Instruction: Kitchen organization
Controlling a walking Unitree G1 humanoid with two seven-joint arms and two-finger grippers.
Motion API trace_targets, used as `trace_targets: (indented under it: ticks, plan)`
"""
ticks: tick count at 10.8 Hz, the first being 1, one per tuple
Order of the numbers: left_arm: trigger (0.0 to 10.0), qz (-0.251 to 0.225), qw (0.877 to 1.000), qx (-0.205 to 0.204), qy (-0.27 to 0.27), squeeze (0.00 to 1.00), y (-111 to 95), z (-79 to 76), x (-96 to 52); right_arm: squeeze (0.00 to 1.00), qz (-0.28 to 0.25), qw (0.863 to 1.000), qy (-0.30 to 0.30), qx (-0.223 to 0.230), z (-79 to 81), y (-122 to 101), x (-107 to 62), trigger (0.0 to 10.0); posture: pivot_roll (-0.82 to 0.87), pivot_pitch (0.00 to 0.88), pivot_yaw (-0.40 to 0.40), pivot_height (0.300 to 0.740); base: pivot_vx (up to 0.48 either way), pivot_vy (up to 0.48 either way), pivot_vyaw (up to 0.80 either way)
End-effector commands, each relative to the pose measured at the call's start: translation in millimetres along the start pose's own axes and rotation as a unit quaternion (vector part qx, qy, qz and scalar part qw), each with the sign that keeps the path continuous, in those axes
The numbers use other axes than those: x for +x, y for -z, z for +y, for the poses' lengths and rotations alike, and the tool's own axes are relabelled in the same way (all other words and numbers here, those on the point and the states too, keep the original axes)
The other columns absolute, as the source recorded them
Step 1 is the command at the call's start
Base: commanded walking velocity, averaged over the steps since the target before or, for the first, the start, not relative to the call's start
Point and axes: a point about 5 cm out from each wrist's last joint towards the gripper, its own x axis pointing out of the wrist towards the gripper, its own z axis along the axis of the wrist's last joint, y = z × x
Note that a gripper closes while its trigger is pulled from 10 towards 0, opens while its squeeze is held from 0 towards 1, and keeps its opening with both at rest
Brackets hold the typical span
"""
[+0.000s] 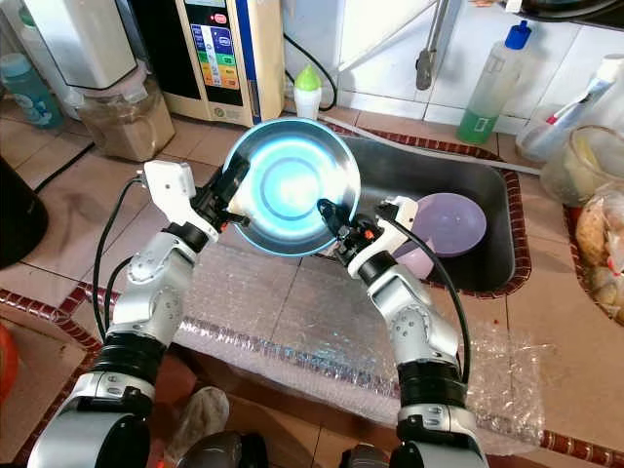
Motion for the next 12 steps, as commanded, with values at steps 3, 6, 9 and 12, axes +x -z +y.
trace_targets:
  ticks: [3,6,9,12]
  plan:
    - [10.0,0.064,0.996,0.067,0.018,1.00,13,-2.4,-2.4,0.00,-0.056,0.996,0.065,-0.015,-10.1,-24,4.1,0.0,-0.14,0.009,0.022,0.740,0.000,0.000,0.00]
    - [10.0,0.118,0.985,0.110,0.054,1.00,32,-9.9,-14.1,0.00,-0.087,0.983,0.158,-0.031,-27.8,-37,3.5,0.0,-0.14,0.013,0.025,0.740,0.000,0.000,0.00]
    - [10.0,0.169,0.968,0.159,0.101,1.00,45,-13.9,-24.5,0.00,-0.085,0.944,0.310,-0.077,-60.0,-42,-11.1,0.0,-0.13,0.016,0.034,0.740,0.000,0.000,0.00]
    - [10.0,0.204,0.953,0.183,0.128,1.00,53,-12.7,-33.3,0.00,-0.048,0.904,0.409,-0.113,-81.4,-36,-28.5,0.0,-0.12,0.020,0.040,0.740,0.000,0.000,0.00]
